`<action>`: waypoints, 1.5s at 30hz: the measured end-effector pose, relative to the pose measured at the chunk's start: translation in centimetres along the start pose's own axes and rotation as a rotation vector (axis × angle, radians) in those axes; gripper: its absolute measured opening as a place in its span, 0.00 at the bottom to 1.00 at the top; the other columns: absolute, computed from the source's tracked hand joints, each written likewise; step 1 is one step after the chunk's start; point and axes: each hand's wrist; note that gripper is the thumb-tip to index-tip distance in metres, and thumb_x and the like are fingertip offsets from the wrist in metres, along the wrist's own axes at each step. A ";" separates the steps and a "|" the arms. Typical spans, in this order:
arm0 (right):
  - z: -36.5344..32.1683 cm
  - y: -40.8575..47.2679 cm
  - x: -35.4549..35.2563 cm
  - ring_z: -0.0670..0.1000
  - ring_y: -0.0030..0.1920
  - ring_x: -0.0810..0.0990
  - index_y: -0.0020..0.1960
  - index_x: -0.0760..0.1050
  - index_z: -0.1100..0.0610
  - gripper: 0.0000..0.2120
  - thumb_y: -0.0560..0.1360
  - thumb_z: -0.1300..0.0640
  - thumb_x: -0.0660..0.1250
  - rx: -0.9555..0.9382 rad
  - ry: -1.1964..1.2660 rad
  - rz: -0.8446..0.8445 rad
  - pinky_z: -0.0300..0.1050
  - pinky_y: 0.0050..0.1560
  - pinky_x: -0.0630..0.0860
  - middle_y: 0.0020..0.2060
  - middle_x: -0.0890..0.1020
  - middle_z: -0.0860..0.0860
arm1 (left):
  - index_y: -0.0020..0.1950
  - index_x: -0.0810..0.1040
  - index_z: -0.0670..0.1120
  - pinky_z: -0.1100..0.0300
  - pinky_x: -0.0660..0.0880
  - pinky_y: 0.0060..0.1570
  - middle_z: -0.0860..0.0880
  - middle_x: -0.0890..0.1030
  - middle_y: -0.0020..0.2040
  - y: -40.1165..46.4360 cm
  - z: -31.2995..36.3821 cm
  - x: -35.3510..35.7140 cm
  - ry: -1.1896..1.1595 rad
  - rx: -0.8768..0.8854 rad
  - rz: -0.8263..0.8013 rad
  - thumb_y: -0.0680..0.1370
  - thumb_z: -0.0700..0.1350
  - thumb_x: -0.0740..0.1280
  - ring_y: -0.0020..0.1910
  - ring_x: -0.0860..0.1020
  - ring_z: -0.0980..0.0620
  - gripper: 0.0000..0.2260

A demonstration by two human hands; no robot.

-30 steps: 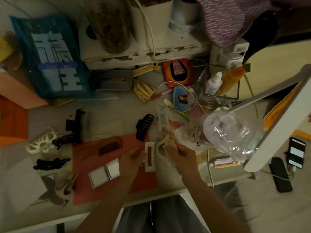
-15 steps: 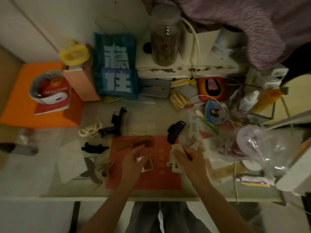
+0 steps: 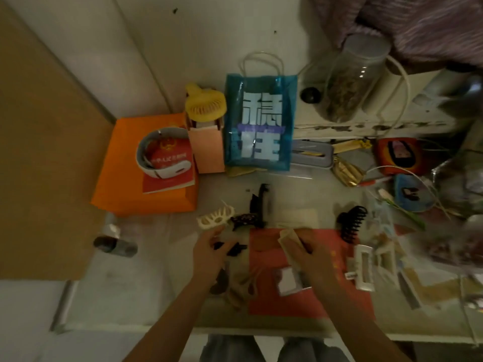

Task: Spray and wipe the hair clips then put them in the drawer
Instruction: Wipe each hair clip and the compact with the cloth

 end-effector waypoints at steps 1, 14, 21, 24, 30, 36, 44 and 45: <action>-0.4 0.1 1.5 0.44 0.30 0.75 0.32 0.76 0.51 0.12 0.73 0.59 0.72 0.001 0.006 0.013 0.37 0.33 0.69 0.26 0.76 0.46 | 0.64 0.76 0.43 0.63 0.72 0.54 0.47 0.77 0.60 0.9 -0.4 -1.1 0.004 0.014 -0.011 0.74 0.42 0.73 0.57 0.76 0.50 0.19; -2.4 -0.8 12.3 0.46 0.29 0.75 0.33 0.75 0.56 0.12 0.75 0.62 0.69 0.115 0.028 0.116 0.40 0.33 0.72 0.25 0.75 0.47 | 0.63 0.77 0.44 0.65 0.67 0.56 0.51 0.74 0.61 8.4 -3.8 -7.8 -0.010 0.038 -0.222 0.70 0.42 0.76 0.60 0.71 0.55 0.22; -1.6 -0.1 13.8 0.57 0.31 0.75 0.38 0.75 0.67 0.12 0.75 0.59 0.69 0.133 0.052 0.130 0.51 0.36 0.73 0.30 0.76 0.63 | 0.54 0.81 0.39 0.54 0.77 0.56 0.44 0.82 0.54 10.6 -5.0 -6.7 -0.012 0.161 -0.268 0.68 0.37 0.77 0.53 0.80 0.52 0.16; -0.8 0.0 14.0 0.56 0.31 0.74 0.38 0.76 0.65 0.11 0.75 0.59 0.69 0.161 0.035 0.125 0.49 0.35 0.71 0.31 0.77 0.62 | 0.55 0.81 0.38 0.49 0.77 0.55 0.43 0.83 0.52 11.3 -5.5 -6.0 -0.012 0.153 -0.276 0.67 0.37 0.78 0.53 0.80 0.48 0.18; 0.6 0.4 13.8 0.59 0.33 0.75 0.42 0.76 0.68 0.11 0.75 0.59 0.68 0.199 0.047 0.143 0.48 0.36 0.72 0.35 0.78 0.65 | 0.57 0.79 0.40 0.50 0.77 0.56 0.43 0.80 0.56 12.2 -6.8 -4.6 -0.044 0.090 -0.262 0.67 0.34 0.77 0.55 0.78 0.46 0.20; 1.8 0.2 13.3 0.51 0.31 0.74 0.41 0.76 0.66 0.10 0.75 0.59 0.69 0.230 0.089 0.158 0.41 0.33 0.70 0.33 0.77 0.63 | 0.56 0.80 0.40 0.44 0.76 0.58 0.44 0.82 0.54 12.8 -7.7 -4.3 -0.104 0.080 -0.225 0.67 0.29 0.73 0.55 0.79 0.46 0.19; 2.4 -0.4 12.6 0.58 0.32 0.76 0.39 0.77 0.61 0.08 0.74 0.57 0.69 0.255 0.034 0.195 0.53 0.34 0.75 0.32 0.78 0.59 | 0.58 0.80 0.45 0.47 0.77 0.57 0.49 0.81 0.55 12.9 -8.2 -4.8 -0.086 0.100 -0.303 0.68 0.31 0.74 0.56 0.79 0.51 0.20; 2.3 -0.4 12.5 0.60 0.33 0.77 0.40 0.78 0.60 0.08 0.74 0.57 0.69 0.252 0.027 0.198 0.56 0.36 0.76 0.33 0.79 0.59 | 0.58 0.80 0.47 0.50 0.77 0.57 0.52 0.81 0.54 12.8 -8.1 -4.8 -0.081 0.114 -0.309 0.68 0.31 0.74 0.55 0.79 0.53 0.21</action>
Point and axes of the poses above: each hand's wrist, its own y-axis towards the middle knuckle, its own x-axis out of the palm, z = x × y
